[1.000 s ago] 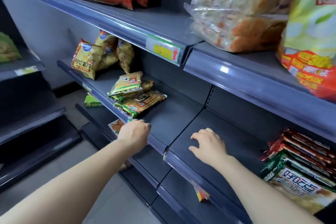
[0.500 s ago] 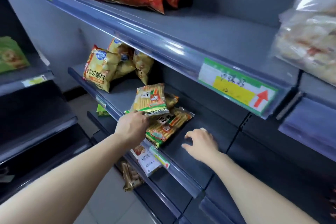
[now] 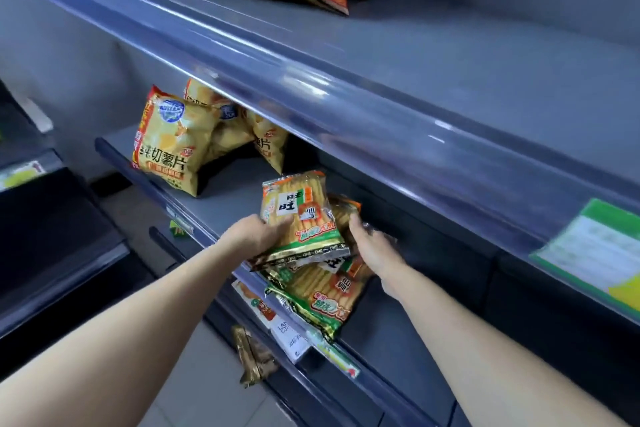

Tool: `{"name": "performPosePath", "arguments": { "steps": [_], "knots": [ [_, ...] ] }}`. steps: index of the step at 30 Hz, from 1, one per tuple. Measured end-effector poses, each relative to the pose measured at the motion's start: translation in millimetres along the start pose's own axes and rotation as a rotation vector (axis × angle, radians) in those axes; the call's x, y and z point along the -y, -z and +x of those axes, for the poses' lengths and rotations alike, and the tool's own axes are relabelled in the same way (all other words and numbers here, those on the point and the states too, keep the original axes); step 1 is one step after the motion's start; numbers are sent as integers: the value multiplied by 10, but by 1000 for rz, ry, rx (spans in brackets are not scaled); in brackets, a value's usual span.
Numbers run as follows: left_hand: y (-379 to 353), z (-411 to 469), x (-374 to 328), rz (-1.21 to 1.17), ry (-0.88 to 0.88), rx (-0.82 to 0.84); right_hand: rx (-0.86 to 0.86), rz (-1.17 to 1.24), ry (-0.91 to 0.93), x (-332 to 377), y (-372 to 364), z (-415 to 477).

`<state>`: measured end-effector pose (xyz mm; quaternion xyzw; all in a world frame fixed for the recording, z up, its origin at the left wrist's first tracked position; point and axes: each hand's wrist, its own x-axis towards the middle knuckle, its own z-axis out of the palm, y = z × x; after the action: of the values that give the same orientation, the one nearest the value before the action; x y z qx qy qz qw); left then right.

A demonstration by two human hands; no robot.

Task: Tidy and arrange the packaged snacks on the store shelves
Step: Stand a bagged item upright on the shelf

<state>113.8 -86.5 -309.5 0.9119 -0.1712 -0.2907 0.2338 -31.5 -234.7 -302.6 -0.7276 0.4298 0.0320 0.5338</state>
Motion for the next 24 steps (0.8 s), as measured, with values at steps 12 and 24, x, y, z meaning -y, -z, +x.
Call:
{"name": "performPosePath", "arguments": {
  "steps": [12, 24],
  "knots": [
    [193, 248, -35, -565, -264, 245, -167, 492, -4, 88, -218, -87],
    [21, 109, -140, -271, -98, 642, -179, 533, -338, -345, -226, -269]
  ]
}}
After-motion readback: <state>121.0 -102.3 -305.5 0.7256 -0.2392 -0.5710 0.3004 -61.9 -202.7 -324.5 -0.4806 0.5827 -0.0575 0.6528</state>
